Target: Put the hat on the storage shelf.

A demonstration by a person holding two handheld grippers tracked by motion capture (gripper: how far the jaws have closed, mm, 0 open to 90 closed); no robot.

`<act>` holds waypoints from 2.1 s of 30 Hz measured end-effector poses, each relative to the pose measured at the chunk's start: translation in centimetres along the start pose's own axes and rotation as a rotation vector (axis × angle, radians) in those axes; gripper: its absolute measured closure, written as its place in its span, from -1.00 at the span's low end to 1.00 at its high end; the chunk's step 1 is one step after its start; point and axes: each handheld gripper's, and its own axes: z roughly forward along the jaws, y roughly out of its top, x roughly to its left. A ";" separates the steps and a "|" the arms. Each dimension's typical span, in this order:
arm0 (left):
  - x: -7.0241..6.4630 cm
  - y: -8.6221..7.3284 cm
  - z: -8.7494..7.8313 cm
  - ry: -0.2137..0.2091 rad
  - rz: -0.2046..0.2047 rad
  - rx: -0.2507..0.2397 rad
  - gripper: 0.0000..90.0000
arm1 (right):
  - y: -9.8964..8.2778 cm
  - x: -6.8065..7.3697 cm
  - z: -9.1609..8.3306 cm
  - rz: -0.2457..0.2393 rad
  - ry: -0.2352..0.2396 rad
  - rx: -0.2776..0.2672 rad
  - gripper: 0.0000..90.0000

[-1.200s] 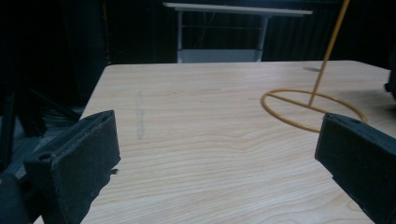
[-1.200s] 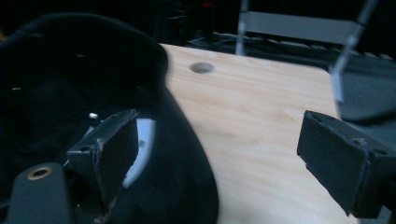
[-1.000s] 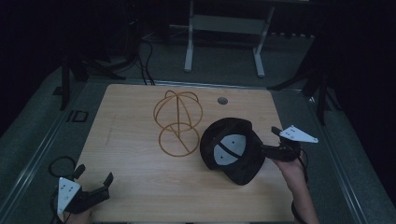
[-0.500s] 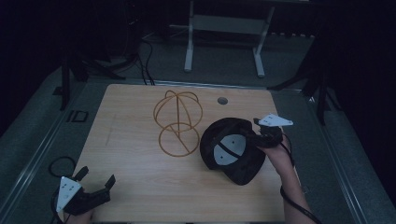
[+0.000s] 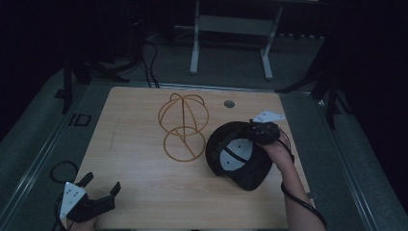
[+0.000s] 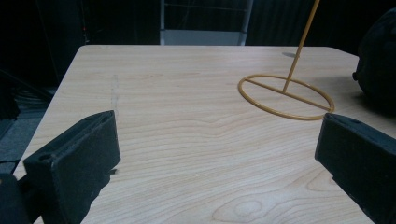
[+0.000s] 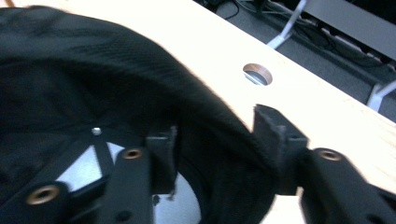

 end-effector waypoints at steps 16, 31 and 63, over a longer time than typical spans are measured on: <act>-0.2 0.1 0.0 -0.004 -0.013 -0.006 -0.99 | -0.2 -0.4 -1.1 0.008 0.063 -0.012 0.94; -2.3 0.1 0.5 -0.109 -0.001 0.007 -0.99 | 0.7 0.1 -5.3 0.085 0.102 -0.147 0.94; -14.5 3.0 6.4 -0.411 0.054 0.059 -0.99 | 3.1 1.6 -12.0 0.092 0.002 -0.304 0.94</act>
